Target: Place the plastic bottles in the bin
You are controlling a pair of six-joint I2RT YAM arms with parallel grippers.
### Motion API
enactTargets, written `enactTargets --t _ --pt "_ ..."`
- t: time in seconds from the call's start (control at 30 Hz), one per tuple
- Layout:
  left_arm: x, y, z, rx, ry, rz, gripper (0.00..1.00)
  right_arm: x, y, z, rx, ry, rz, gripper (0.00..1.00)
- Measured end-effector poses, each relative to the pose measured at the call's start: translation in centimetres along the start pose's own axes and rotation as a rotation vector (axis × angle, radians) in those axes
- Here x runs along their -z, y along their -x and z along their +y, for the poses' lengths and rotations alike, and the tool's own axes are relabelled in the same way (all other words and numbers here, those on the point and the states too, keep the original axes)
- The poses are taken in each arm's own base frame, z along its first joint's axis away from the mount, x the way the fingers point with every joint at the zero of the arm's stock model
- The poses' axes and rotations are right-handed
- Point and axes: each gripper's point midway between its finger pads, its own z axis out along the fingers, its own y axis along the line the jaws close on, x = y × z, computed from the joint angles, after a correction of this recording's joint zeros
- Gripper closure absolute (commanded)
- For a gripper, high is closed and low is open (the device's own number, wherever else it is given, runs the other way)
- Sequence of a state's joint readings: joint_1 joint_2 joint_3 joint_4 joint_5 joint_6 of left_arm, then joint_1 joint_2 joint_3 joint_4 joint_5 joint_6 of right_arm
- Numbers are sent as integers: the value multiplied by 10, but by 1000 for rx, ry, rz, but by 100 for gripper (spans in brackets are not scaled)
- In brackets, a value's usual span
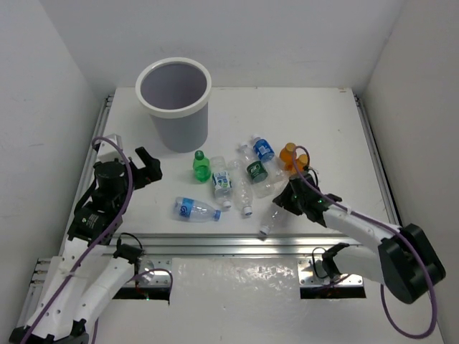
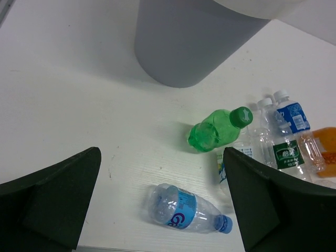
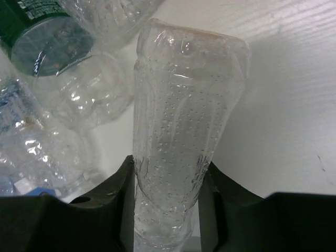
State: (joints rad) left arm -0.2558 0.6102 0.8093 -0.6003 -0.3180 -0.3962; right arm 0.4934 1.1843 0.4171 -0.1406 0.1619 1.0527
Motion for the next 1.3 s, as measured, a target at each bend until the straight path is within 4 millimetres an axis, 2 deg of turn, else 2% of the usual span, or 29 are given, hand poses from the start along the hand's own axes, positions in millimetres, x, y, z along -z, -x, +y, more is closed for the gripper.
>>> enactTargets --t 0.13,0.2,0.27,0.37,0.47,0.57,0.67,0.8,0.9,1.03,1.1,1.13,1.17,1.2,1.23,1.27,1.3 --pt "-2 -6 -12 -17 -61 38 0 21 4 -2 14 61 -54 83" --pt "-2 -16 -29 -22 -152 95 0 37 11 10 70 150 -92 84" --pt "-3 -25 -55 -13 -278 164 0 58 19 34 162 296 -136 82" --pt "2 -45 -108 15 -522 298 0 92 18 75 356 543 -143 82" --pt "17 -69 -161 10 -738 425 0 126 12 113 516 772 -126 83" --pt "44 -92 -198 -23 -892 538 0 159 2 141 620 992 -104 83" --pt "69 -86 -222 -29 -1025 540 0 184 -4 159 673 1150 -75 83" --pt "82 -67 -240 -9 -1131 489 0 209 -8 175 708 1299 -37 83" --pt "91 -60 -254 7 -1208 471 3 222 -10 184 724 1366 -11 83" --pt "102 -62 -270 20 -1297 491 15 233 -14 190 742 1418 15 83" --pt "107 -63 -277 27 -1331 505 34 237 -13 194 747 1432 17 82" --pt "110 -63 -281 30 -1348 512 80 238 -12 197 747 1434 19 79" --pt "113 -62 -285 35 -1366 518 95 238 -11 198 746 1434 19 71" --pt "116 -60 -288 25 -1379 514 100 238 -10 199 746 1432 16 56" --pt "114 -58 -289 20 -1376 498 100 238 -7 201 737 1424 9 15" --pt "113 -56 -289 17 -1364 495 100 239 -6 202 734 1423 5 1" --pt "111 -53 -290 20 -1340 488 100 238 -4 202 740 1412 -19 1"
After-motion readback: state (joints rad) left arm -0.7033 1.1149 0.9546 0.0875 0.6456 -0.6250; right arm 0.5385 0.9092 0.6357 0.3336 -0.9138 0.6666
